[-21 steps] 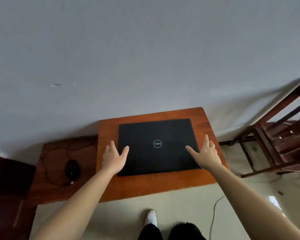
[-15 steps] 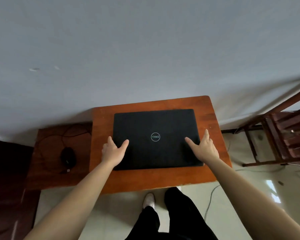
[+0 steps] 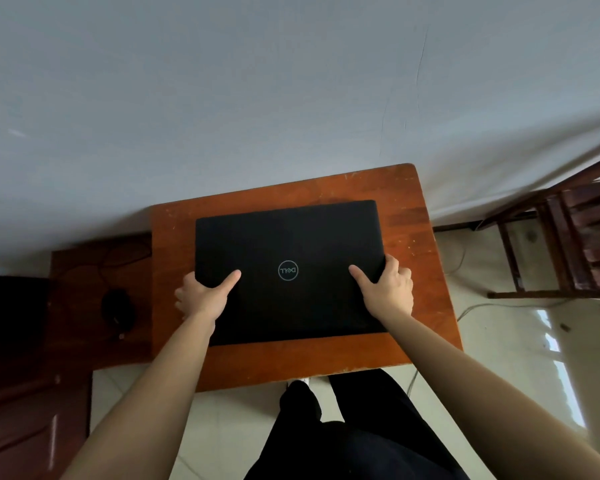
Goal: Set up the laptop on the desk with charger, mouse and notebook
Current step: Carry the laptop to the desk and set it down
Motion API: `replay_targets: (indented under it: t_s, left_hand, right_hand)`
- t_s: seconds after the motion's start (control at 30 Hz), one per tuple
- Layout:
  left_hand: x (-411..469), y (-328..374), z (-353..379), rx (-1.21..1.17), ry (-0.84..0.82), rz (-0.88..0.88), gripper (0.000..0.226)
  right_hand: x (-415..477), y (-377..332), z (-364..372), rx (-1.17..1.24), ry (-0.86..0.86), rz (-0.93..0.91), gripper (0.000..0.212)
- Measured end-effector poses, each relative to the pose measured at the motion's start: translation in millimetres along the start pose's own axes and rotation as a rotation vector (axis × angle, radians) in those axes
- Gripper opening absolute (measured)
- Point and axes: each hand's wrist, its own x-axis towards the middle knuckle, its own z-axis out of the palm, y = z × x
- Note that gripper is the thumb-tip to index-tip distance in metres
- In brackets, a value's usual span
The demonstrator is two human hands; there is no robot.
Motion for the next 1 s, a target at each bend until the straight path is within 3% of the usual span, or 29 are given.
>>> replay_targets:
  t_s: [0.23,0.47,0.6,0.73,1.0]
  left_hand:
    - [9.4,-3.1,-13.7,-0.172,-0.133,0.022,0.098]
    - [-19.5,-20.1,-27.6,-0.278,-0.222,0.054,0.065]
    - [-36.1,-22.4,-35.0,-0.262,-0.324,0.123,0.053]
    - [-58.7,2.1,-29.7,-0.199,-0.393,0.319,0.054]
    - [-160.3,59.2,34.1,-0.141,-0.624,0.673,0.056]
  right_hand:
    - [6.5,-7.7,-12.1,0.191,-0.113,0.123,0.086]
    - [-13.7,-1.3,-28.1,0.262,-0.167,0.263,0.065]
    - [-46.1,23.2,-38.4,0.336,-0.108,0.311,0.056]
    - [-85.2,59.7,-56.5,0.562,0.006,0.37,0.05]
    - [-164.4,157.7,-129.4,0.902,0.28,0.503,0.07]
